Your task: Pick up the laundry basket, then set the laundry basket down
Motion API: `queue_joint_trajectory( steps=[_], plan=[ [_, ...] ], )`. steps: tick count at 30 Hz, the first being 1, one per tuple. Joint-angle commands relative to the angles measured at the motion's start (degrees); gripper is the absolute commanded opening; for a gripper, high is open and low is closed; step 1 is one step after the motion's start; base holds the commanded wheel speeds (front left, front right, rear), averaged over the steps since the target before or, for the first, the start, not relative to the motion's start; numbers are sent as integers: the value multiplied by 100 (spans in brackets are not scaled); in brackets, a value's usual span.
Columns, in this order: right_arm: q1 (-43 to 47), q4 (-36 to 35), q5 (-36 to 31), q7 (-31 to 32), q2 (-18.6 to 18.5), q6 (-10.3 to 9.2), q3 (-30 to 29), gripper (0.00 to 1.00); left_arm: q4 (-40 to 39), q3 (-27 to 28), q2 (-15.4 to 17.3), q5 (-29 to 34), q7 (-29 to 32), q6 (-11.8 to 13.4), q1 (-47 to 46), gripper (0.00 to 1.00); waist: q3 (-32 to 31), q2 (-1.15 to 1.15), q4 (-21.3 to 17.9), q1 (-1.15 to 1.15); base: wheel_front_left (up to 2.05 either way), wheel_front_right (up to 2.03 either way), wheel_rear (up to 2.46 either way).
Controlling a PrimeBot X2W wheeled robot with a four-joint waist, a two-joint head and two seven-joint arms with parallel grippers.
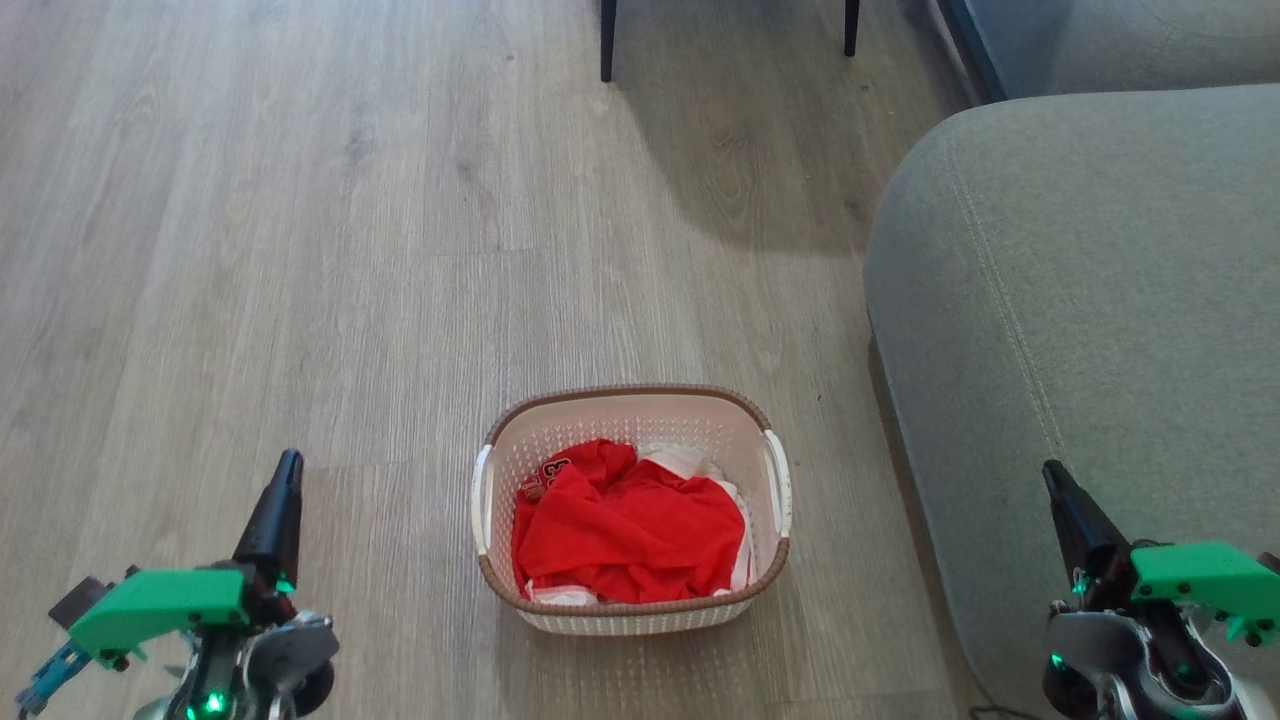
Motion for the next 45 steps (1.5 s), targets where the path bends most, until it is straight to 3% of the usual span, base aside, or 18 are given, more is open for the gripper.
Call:
queue_joint_trajectory(
  steps=[1, 8, 9, 14, 28, 45],
  plan=[
    [-285, -178, -61, 47, -42, -9, 94, 0, -167, 213, 25, 57, 48, -39, -350, 0, 0, 0, 0, 0, 0, 0, 0],
    [-285, -178, -60, 46, -42, -9, 94, 0, -167, 213, 25, 57, 48, -39, -350, 0, 0, 0, 0, 0, 0, 0, 0],
    [0, 0, 0, -1, 0, 0, 1, 100, 0, 0, 0, 0, 0, 0, 0, 100, 0, 0, 0, 0, 0, 0, 0],
    [189, 376, 0, -14, 54, 0, 47, 100, 370, -32, -14, 3, -17, 7, 250, 100, -1, 0, 0, 0, 0, 0, 0],
    [185, 287, -263, -266, 43, -1, 244, 100, 121, -178, -9, 370, -269, 71, 266, 100, -25, 0, 6, 0, 0, 0, 0],
    [175, 17, -1340, -535, 30, -2, 422, 100, -262, -360, -4, 1328, -537, 242, 247, 100, -33, 0, 15, 0, 0, 0, 0]
  ],
)
